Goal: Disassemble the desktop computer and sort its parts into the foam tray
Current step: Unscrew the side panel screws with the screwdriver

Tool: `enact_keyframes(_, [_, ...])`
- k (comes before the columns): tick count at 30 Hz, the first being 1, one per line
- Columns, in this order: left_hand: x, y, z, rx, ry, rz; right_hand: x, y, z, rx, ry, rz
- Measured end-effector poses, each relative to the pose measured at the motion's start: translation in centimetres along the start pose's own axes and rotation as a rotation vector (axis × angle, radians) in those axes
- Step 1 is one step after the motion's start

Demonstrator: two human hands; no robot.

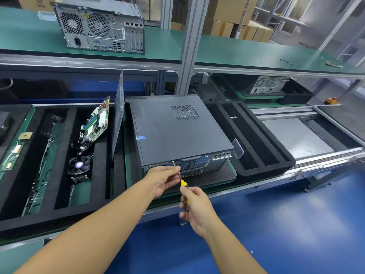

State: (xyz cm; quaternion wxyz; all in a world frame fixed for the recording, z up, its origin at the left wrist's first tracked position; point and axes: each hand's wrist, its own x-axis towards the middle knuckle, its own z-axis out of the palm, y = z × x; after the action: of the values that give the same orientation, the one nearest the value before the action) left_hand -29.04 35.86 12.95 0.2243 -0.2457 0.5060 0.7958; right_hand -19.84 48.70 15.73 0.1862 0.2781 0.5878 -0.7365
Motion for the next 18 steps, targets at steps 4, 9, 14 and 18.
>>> enact_keyframes(4, [-0.2,0.1,-0.1,0.009,-0.030,0.024,-0.1,-0.4,-0.7,0.054,-0.094,0.141])
enact_keyframes(9, [-0.6,0.2,-0.3,-0.045,-0.111,0.006,0.3,-0.5,-0.6,0.005,-0.034,-0.002])
enact_keyframes(14, [-0.8,0.5,0.3,-0.038,-0.091,-0.006,0.5,-0.3,-0.4,-0.036,-0.015,-0.047])
enact_keyframes(18, [-0.6,0.5,0.5,-0.025,-0.018,0.014,0.2,-0.4,0.4,0.017,-0.047,0.001])
